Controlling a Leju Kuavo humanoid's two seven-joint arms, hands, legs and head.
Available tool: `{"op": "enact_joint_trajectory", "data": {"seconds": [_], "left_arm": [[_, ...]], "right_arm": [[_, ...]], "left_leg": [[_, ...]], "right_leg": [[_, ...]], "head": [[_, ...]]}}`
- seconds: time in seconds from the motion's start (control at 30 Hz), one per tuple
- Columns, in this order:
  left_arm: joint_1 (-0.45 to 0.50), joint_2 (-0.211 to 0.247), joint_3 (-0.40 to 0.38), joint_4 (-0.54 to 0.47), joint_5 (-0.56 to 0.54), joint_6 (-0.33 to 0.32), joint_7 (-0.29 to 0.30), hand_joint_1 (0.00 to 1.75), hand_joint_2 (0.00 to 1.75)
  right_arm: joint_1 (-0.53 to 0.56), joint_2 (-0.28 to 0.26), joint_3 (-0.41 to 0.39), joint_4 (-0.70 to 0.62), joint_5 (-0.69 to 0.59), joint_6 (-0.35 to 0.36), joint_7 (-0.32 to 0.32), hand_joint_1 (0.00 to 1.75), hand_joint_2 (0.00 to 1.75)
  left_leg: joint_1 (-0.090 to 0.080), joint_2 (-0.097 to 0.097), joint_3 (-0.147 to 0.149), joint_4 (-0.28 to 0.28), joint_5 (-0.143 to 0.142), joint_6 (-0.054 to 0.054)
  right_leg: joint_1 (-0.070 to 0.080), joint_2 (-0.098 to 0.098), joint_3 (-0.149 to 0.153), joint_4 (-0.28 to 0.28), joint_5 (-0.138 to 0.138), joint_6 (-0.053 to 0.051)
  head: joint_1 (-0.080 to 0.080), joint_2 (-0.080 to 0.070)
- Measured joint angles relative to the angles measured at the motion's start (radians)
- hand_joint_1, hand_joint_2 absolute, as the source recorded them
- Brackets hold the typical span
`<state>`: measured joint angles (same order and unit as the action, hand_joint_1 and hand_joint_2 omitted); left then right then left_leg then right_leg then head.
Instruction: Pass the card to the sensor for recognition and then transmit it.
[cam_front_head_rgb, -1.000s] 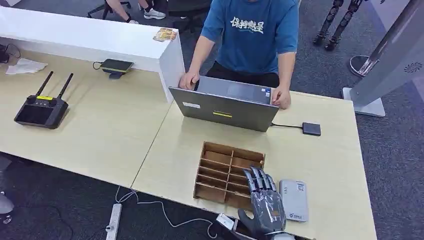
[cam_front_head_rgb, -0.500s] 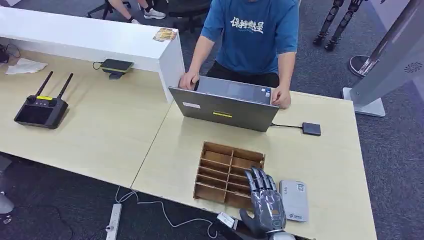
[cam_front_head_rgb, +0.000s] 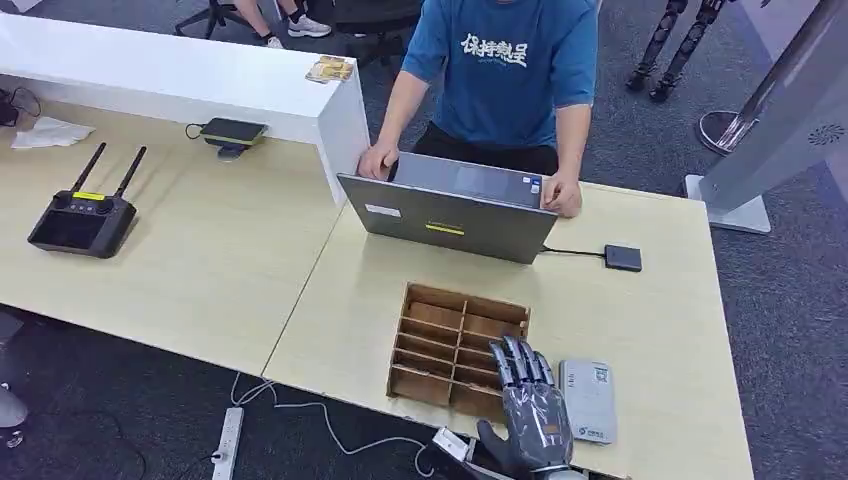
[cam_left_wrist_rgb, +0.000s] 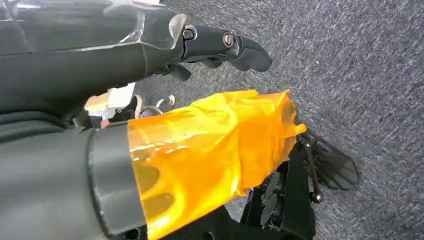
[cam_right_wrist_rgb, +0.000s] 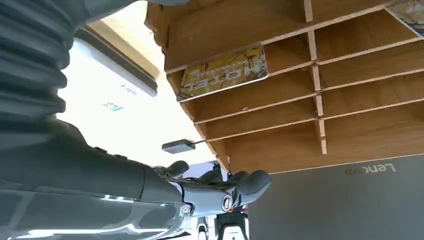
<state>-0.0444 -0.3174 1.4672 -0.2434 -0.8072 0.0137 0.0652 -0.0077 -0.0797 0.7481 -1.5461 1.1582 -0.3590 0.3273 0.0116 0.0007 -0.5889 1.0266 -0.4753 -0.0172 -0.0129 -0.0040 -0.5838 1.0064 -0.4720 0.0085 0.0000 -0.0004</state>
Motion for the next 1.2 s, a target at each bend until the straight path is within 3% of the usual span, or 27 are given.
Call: {"op": "enact_joint_trajectory", "data": {"seconds": [0.73, 0.77, 0.8, 0.83, 0.87, 1.2], "left_arm": [[0.000, 0.000, 0.003, 0.000, 0.000, -0.001, -0.003, 0.00, 0.00], [0.000, 0.000, 0.003, 0.000, 0.000, -0.001, -0.003, 0.00, 0.00], [0.000, 0.000, 0.003, 0.000, 0.000, -0.001, -0.003, 0.00, 0.00], [0.000, 0.000, 0.003, 0.000, 0.000, -0.001, -0.003, 0.00, 0.00], [0.000, 0.000, 0.003, 0.000, 0.000, -0.001, -0.003, 0.00, 0.00], [0.000, 0.000, 0.004, 0.000, -0.001, -0.002, -0.003, 0.00, 0.00]], "right_arm": [[0.001, 0.000, 0.000, 0.021, -0.037, 0.012, -0.027, 0.05, 1.75], [0.002, 0.000, 0.000, 0.021, -0.037, 0.012, -0.027, 0.47, 1.75], [0.002, 0.000, 0.000, 0.022, -0.037, 0.012, -0.027, 1.43, 1.75], [0.002, 0.000, 0.000, 0.022, -0.036, 0.012, -0.027, 1.43, 1.75], [0.002, 0.000, 0.000, 0.023, -0.037, 0.012, -0.027, 1.69, 1.75], [0.000, 0.000, 0.000, 0.023, -0.038, 0.011, -0.027, 1.66, 1.75]], "left_leg": [[0.000, 0.000, 0.000, 0.000, 0.000, 0.000], [0.000, 0.000, 0.000, 0.000, 0.000, 0.000], [0.000, 0.000, 0.000, 0.000, 0.000, 0.000], [0.000, 0.000, 0.000, 0.000, 0.000, 0.000], [0.000, 0.000, 0.000, 0.000, 0.000, 0.000], [0.000, 0.000, 0.000, 0.000, 0.000, 0.000]], "right_leg": [[0.000, 0.000, 0.000, 0.000, 0.000, 0.000], [0.000, 0.000, 0.000, 0.000, 0.000, 0.000], [0.000, 0.000, 0.000, 0.000, 0.000, 0.000], [0.000, 0.000, 0.000, 0.000, 0.000, 0.000], [0.000, 0.000, 0.000, 0.000, 0.000, 0.000], [0.000, 0.000, 0.000, 0.000, 0.000, 0.000]], "head": [[0.000, 0.000], [0.000, 0.000], [0.000, 0.000], [0.000, 0.000], [0.000, 0.000], [0.000, 0.000]]}}
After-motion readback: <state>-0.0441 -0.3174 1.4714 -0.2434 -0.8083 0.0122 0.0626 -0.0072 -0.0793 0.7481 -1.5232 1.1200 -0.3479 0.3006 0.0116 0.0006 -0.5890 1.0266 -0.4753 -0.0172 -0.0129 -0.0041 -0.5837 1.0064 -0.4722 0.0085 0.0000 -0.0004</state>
